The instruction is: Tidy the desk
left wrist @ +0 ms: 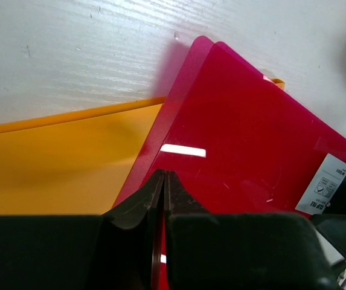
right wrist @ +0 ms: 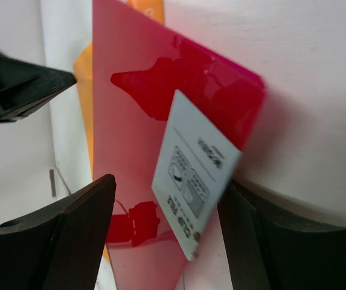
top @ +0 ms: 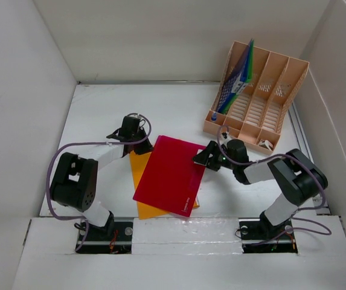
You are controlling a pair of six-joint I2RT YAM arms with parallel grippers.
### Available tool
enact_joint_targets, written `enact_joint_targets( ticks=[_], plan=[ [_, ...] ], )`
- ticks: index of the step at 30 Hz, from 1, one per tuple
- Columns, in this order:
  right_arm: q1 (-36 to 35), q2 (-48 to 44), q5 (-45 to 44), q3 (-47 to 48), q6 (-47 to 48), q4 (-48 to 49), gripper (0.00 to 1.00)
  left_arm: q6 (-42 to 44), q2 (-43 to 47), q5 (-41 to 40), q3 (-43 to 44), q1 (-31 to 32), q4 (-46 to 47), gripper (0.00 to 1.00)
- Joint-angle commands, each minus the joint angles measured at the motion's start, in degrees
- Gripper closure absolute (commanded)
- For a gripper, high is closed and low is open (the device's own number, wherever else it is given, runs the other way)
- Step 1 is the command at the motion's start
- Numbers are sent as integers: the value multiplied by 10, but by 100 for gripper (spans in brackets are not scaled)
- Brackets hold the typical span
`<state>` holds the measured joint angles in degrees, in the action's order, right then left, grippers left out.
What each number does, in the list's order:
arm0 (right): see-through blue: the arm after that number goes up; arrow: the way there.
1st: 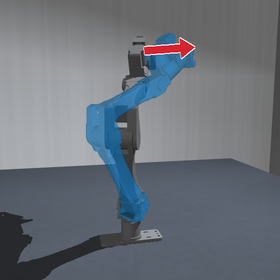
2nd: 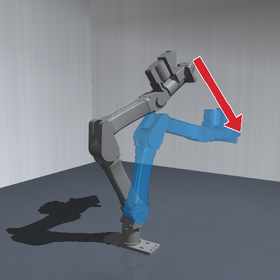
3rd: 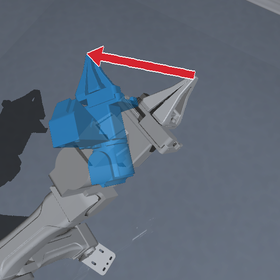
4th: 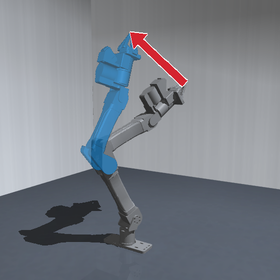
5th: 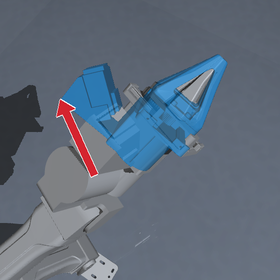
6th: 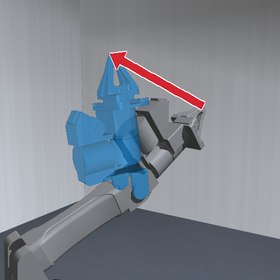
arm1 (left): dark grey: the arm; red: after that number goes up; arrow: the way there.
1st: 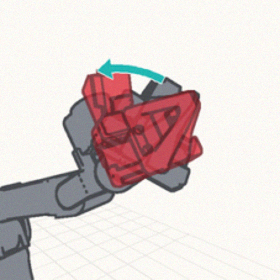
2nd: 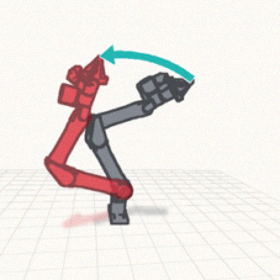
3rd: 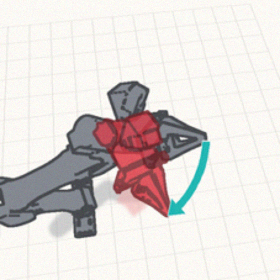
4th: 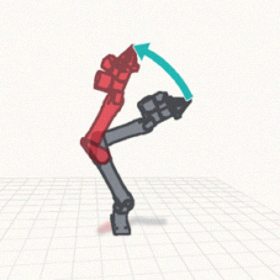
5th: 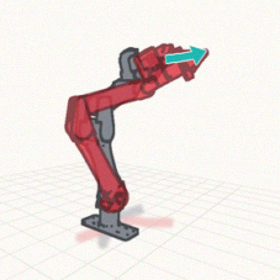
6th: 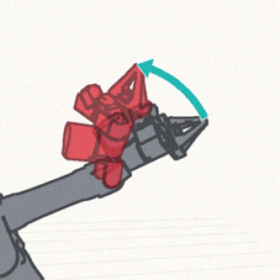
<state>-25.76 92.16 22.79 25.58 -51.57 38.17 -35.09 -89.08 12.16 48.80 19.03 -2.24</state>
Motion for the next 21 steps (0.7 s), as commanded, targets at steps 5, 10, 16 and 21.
enact_joint_targets(
  ticks=[5, 10, 16, 21],
  plan=[
    [-40, 68, 30, -32, -67, 162, 31, -1, -7, 24, 7, 0, 3, 100],
    [-60, 89, 7, -28, -87, 204, 39, -4, -19, 37, 7, 0, 9, 100],
    [-60, 72, -45, -40, -103, 220, 72, -10, -9, 51, 4, 0, 17, 100],
    [-78, -13, -97, -28, -68, 154, 91, -21, 33, 72, 3, 0, 40, 100]
  ],
)
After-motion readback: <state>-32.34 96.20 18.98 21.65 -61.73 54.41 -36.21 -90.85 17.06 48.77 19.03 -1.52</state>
